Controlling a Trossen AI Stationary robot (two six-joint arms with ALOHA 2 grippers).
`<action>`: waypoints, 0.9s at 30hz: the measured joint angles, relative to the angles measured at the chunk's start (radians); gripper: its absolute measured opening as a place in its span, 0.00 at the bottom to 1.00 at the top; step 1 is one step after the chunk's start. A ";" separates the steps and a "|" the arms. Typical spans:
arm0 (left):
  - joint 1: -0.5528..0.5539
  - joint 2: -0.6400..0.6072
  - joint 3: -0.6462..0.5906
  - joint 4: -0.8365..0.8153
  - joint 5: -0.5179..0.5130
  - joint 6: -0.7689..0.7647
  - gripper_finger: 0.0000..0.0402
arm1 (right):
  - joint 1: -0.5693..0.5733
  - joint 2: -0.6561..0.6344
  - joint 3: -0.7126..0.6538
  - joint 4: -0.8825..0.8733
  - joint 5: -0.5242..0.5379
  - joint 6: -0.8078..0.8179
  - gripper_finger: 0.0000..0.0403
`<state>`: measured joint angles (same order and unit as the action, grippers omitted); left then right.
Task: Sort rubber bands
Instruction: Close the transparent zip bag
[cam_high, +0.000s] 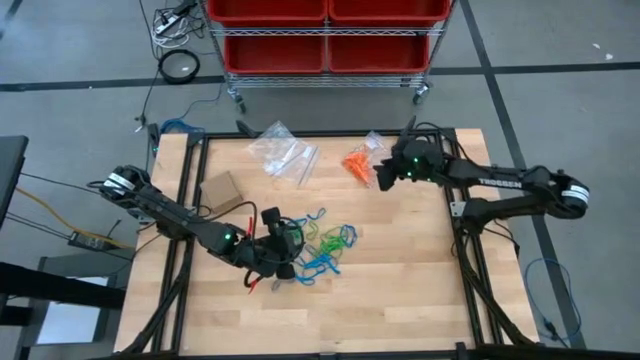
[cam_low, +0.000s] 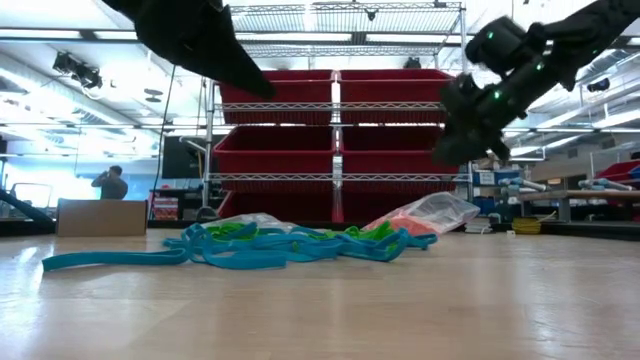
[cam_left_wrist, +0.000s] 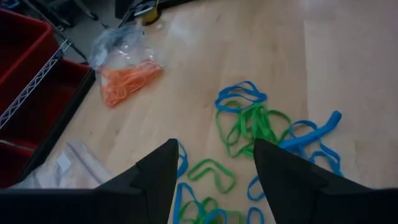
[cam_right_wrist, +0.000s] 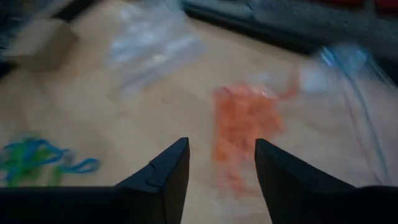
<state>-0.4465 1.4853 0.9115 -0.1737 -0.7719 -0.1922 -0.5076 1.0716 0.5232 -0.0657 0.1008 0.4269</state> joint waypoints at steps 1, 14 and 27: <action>0.000 0.000 0.000 0.002 -0.001 0.000 0.54 | -0.021 0.005 0.000 -0.021 0.000 0.007 0.40; -0.025 -0.076 0.001 -0.021 -0.001 0.028 0.54 | -0.335 -0.019 -0.156 0.076 -0.239 0.051 0.38; -0.027 -0.076 0.001 -0.001 0.038 0.028 0.54 | -0.379 -0.009 -0.178 0.023 -0.259 0.022 0.39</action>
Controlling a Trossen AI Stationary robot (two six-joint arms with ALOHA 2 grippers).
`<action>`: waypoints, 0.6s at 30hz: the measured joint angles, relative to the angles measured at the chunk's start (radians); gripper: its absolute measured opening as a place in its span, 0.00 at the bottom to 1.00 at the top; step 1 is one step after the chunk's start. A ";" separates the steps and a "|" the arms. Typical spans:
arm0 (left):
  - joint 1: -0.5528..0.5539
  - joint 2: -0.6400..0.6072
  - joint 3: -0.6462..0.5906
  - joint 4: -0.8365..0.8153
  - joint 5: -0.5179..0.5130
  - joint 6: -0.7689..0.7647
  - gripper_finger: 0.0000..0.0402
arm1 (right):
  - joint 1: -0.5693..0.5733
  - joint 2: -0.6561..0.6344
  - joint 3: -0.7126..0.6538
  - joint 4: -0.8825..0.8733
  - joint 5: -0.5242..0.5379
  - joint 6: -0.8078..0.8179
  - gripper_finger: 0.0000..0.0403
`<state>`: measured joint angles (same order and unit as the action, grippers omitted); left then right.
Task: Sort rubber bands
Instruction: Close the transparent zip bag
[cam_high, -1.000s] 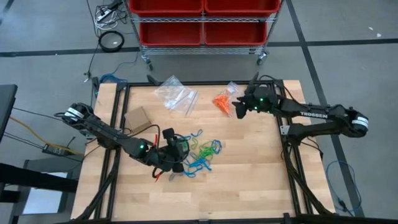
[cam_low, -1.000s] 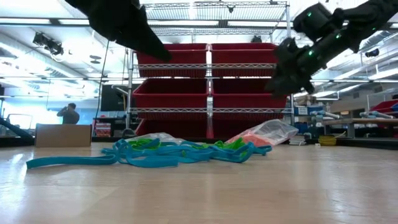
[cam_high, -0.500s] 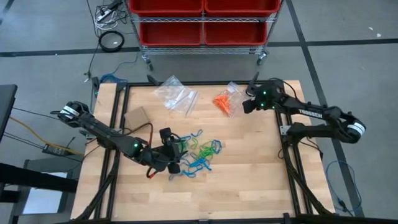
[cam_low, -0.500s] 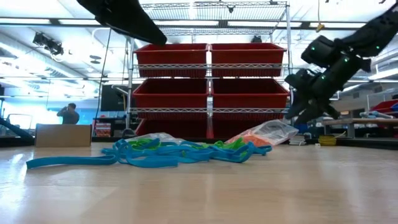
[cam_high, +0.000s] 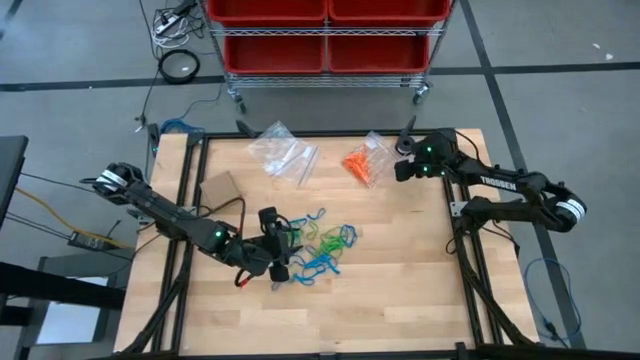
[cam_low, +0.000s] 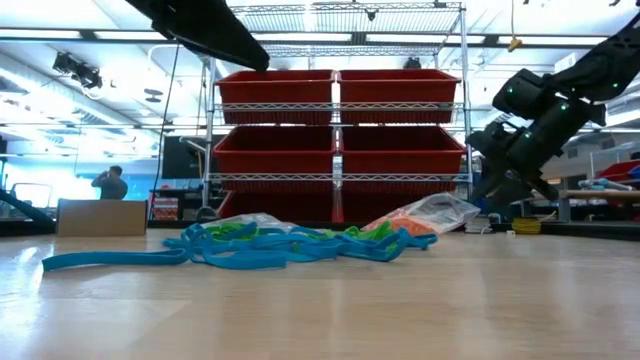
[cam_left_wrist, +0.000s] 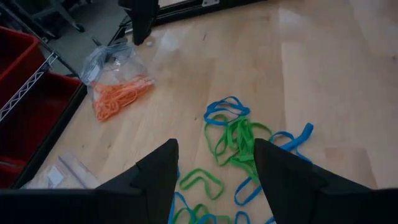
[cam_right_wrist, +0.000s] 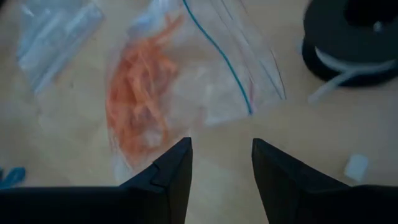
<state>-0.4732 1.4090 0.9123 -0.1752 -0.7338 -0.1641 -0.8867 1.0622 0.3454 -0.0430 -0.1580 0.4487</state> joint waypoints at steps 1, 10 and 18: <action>0.000 0.000 0.000 0.006 0.000 0.000 0.54 | 0.000 0.000 0.000 0.017 -0.001 0.003 0.39; 0.000 0.000 0.000 0.029 0.012 0.002 0.54 | 0.000 0.161 0.000 0.111 -0.020 -0.001 0.38; -0.007 0.000 0.000 0.028 0.014 0.000 0.54 | 0.031 0.376 0.000 0.561 -0.111 0.085 0.37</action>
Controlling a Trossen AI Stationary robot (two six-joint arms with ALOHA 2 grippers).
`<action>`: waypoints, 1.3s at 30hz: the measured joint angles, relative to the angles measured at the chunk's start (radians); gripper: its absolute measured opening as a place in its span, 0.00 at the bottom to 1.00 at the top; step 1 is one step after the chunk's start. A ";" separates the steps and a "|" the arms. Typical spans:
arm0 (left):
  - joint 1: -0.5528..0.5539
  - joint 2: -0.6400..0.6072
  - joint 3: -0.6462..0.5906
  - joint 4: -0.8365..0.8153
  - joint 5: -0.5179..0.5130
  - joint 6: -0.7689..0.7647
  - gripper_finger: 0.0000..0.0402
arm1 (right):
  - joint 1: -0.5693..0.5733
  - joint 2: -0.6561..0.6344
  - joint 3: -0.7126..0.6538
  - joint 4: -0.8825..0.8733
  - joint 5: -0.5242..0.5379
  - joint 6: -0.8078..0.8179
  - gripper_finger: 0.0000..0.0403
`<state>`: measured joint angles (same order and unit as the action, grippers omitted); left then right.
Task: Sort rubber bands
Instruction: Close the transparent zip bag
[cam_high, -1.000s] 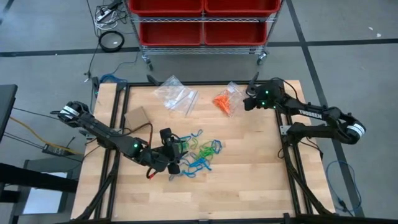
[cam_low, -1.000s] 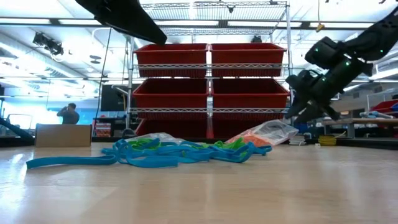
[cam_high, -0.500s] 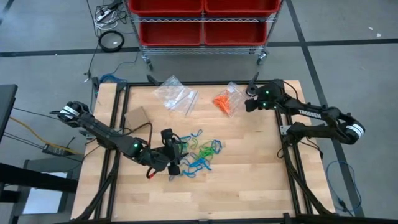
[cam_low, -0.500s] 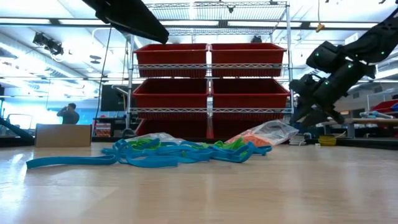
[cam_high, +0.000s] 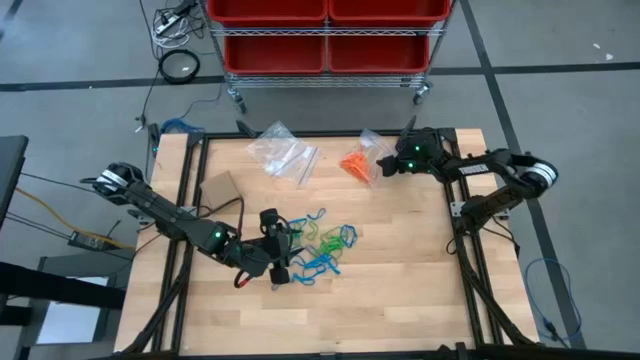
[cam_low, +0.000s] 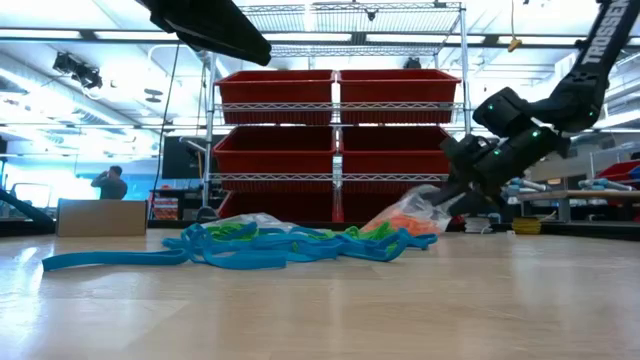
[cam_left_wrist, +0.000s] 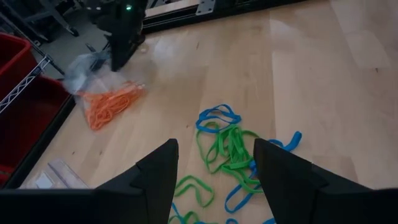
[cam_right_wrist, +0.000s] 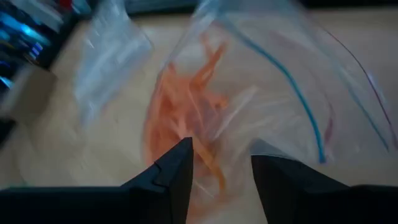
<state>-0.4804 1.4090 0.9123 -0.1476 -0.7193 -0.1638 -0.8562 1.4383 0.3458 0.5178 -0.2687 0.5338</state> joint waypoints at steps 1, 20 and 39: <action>0.000 0.000 0.000 -0.001 0.000 0.000 0.54 | 0.002 0.020 0.000 0.041 0.002 0.010 0.36; 0.001 0.000 0.000 -0.005 -0.102 0.003 0.54 | 0.182 0.024 0.000 0.167 -0.071 -0.069 0.00; 0.405 -0.120 -0.437 1.013 0.592 -0.150 0.54 | 0.623 -0.449 0.000 0.155 -0.135 -0.090 0.00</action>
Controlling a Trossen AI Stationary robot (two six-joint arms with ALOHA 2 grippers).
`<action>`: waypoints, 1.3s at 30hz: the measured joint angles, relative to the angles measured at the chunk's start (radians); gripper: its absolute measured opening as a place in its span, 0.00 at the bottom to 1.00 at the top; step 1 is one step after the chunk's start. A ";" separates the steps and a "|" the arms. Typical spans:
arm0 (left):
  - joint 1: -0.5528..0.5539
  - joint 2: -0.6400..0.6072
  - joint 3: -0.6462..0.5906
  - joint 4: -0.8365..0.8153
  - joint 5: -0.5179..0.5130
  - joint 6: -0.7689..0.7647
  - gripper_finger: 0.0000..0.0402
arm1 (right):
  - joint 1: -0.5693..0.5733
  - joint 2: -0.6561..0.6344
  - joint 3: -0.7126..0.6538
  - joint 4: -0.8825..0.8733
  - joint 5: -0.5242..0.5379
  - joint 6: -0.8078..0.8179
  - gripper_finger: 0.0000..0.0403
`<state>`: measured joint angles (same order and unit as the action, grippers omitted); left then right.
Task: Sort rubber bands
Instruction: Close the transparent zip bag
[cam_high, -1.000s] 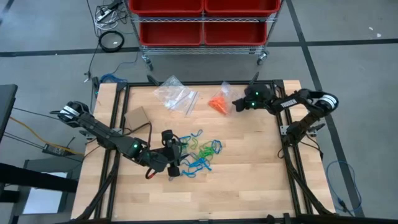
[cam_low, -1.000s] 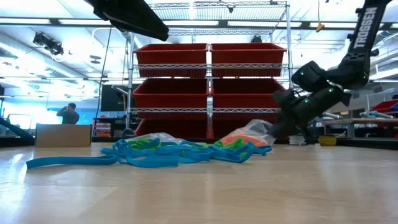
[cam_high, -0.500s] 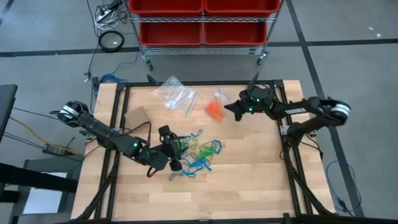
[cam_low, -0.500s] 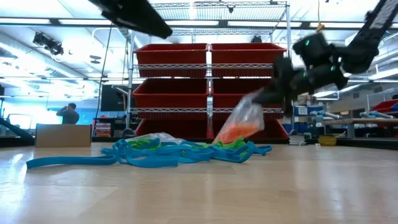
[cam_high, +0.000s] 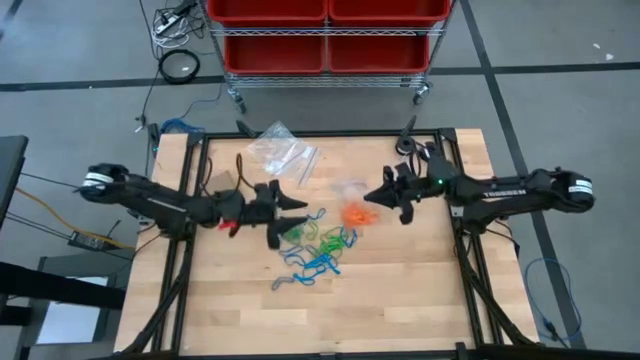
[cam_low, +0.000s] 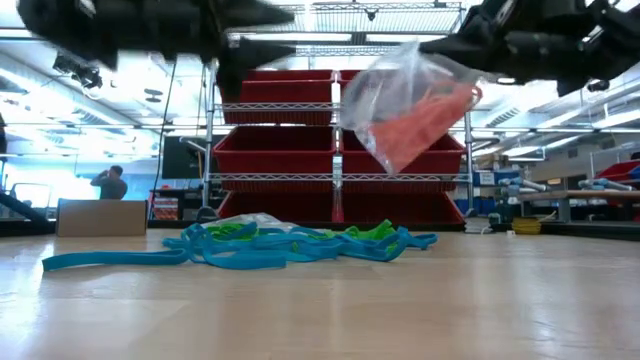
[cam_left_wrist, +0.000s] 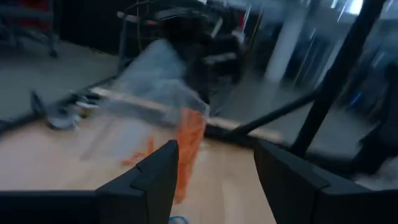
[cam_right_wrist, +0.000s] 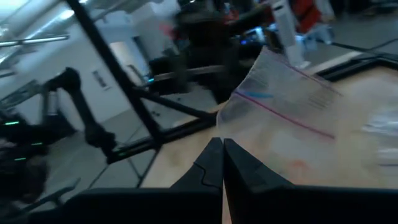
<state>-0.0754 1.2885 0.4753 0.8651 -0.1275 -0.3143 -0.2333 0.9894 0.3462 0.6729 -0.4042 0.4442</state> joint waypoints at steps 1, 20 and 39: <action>0.033 0.024 -0.030 0.072 0.043 -0.050 0.54 | 0.018 -0.004 0.000 -0.001 0.007 0.000 0.00; 0.141 0.535 -0.024 0.694 0.321 -0.299 0.54 | 0.141 0.087 0.314 -0.516 0.094 -0.211 0.00; 0.140 0.534 0.096 0.311 0.135 -0.388 0.54 | 0.075 0.090 0.336 -0.726 0.159 -0.402 0.19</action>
<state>0.0650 1.8229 0.5714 1.1763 0.0074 -0.7023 -0.1582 1.0798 0.6819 -0.0528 -0.2450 0.0421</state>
